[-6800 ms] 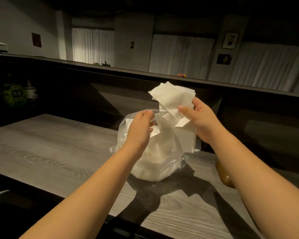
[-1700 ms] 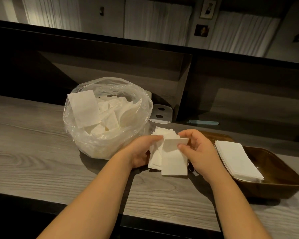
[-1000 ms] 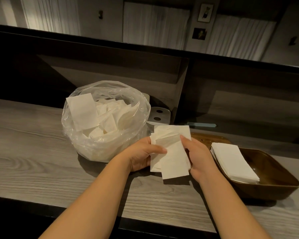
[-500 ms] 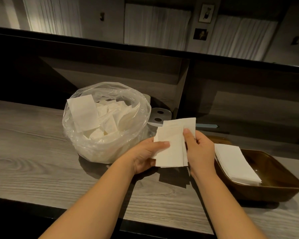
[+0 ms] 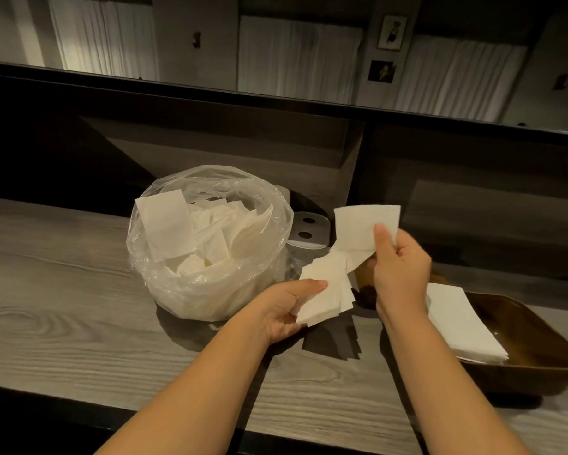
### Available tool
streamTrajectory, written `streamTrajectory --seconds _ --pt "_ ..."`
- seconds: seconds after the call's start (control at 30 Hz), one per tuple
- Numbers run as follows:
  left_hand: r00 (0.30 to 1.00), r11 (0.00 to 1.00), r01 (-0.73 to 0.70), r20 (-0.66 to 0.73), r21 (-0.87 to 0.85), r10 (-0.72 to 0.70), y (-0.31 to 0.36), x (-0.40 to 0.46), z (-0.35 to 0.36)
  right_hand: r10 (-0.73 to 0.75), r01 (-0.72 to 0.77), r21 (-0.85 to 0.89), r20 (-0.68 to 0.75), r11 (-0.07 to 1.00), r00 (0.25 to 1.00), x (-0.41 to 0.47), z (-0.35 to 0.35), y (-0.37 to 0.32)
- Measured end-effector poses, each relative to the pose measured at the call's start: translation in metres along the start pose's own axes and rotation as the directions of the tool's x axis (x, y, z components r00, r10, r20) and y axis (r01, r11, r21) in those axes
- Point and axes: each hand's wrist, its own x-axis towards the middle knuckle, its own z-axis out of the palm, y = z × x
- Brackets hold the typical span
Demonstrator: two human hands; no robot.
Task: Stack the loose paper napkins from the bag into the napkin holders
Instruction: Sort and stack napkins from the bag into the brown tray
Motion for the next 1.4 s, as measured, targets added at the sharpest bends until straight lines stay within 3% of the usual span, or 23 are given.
streamTrajectory --seconds 0.1,0.23,0.3,0.4,0.5,0.63,0.7,0.77,0.87,1.03,1.23,1.4 --pt "0.999 0.999 -0.045 -0.02 0.03 0.045 -0.001 0.003 -0.001 -0.005 0.012 0.186 -0.038 0.982 0.999 -0.002 -0.007 -0.017" --pt "0.997 0.995 -0.083 0.007 0.049 0.083 -0.002 0.003 -0.002 0.072 -0.145 0.413 0.187 0.899 0.98 -0.002 -0.016 -0.027" --pt "0.993 0.992 -0.116 0.025 0.05 0.115 -0.002 0.006 -0.004 0.109 -0.201 0.293 0.301 0.935 0.947 -0.005 -0.013 -0.02" --pt "0.994 0.989 -0.088 0.074 0.122 0.079 -0.002 0.005 -0.003 0.096 -0.089 -0.036 0.366 0.995 0.926 -0.01 -0.005 0.0" --pt "0.995 0.981 -0.046 0.097 0.186 0.029 0.002 0.004 -0.006 0.088 -0.011 -0.192 0.398 0.981 0.913 -0.011 -0.001 0.013" --pt "0.991 0.987 0.002 0.13 0.159 -0.023 0.007 0.002 -0.01 0.038 0.037 -0.211 0.339 0.977 0.94 -0.012 -0.005 0.018" --pt "0.99 0.99 0.008 0.139 0.141 -0.028 0.009 -0.001 -0.009 -0.038 0.075 -0.118 0.293 0.99 0.955 -0.014 -0.008 0.013" --pt "0.991 0.991 0.014 0.131 0.136 -0.032 0.009 -0.002 -0.008 -0.01 -0.002 0.043 0.277 0.999 0.961 -0.016 -0.012 0.005" --pt "0.996 0.994 0.029 0.075 0.108 -0.037 0.011 -0.001 -0.007 0.066 -0.134 0.142 0.407 0.981 0.911 -0.016 -0.015 0.001" --pt "0.997 0.978 0.015 0.072 0.208 -0.03 0.011 -0.007 -0.004 0.12 -0.137 -0.01 0.543 0.991 0.831 -0.022 -0.011 0.005" --pt "0.992 0.97 0.011 0.121 0.242 -0.041 0.012 -0.006 -0.006 0.213 -0.091 -0.293 0.419 0.952 0.883 -0.019 -0.005 0.015" --pt "0.983 0.859 -0.063 0.182 0.507 -0.035 0.012 -0.01 -0.012 0.339 -0.26 -0.235 0.423 0.937 0.841 -0.019 -0.008 0.018"
